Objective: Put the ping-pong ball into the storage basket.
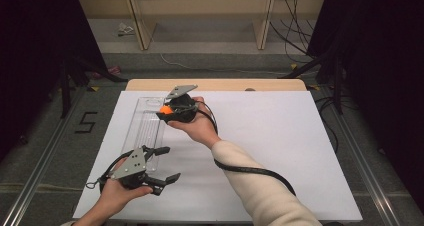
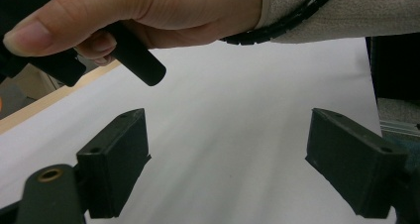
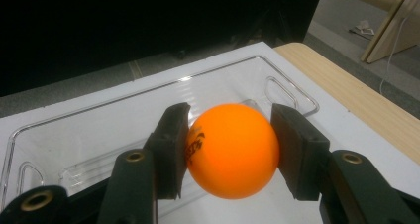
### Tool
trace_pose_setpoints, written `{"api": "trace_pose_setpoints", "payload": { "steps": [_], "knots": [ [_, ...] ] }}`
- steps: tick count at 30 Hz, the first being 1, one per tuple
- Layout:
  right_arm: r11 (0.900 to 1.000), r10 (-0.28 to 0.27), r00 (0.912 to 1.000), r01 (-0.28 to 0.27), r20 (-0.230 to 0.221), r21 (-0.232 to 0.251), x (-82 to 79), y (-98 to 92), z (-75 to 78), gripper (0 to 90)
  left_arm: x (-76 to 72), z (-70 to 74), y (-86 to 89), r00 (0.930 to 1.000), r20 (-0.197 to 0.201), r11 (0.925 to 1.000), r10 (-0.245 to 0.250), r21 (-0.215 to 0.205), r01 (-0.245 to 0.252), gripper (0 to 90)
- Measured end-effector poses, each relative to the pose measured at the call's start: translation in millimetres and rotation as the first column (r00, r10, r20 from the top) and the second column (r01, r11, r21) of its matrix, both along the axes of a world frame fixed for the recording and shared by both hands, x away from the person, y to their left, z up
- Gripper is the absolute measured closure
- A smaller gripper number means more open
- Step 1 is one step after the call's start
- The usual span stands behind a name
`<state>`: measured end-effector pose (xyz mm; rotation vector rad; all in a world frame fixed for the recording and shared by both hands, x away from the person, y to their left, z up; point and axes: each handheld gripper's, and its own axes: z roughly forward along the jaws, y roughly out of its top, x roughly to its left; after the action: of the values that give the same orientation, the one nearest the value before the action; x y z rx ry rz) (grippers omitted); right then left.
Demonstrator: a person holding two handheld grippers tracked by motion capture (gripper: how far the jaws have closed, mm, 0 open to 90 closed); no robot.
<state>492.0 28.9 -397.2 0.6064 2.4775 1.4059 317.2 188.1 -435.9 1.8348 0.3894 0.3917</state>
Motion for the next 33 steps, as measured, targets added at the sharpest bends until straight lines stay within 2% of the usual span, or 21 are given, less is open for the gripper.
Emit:
{"api": "trace_pose_setpoints", "payload": {
  "steps": [33],
  "knots": [
    [0.998,0.047,0.9985,-0.047,-0.027,-0.033,6.5,26.2,-1.2,51.3,0.2,-0.3,-0.1,1.0000,0.001,1.0000,-0.001,0.005,0.001,16.2]
  ]
}}
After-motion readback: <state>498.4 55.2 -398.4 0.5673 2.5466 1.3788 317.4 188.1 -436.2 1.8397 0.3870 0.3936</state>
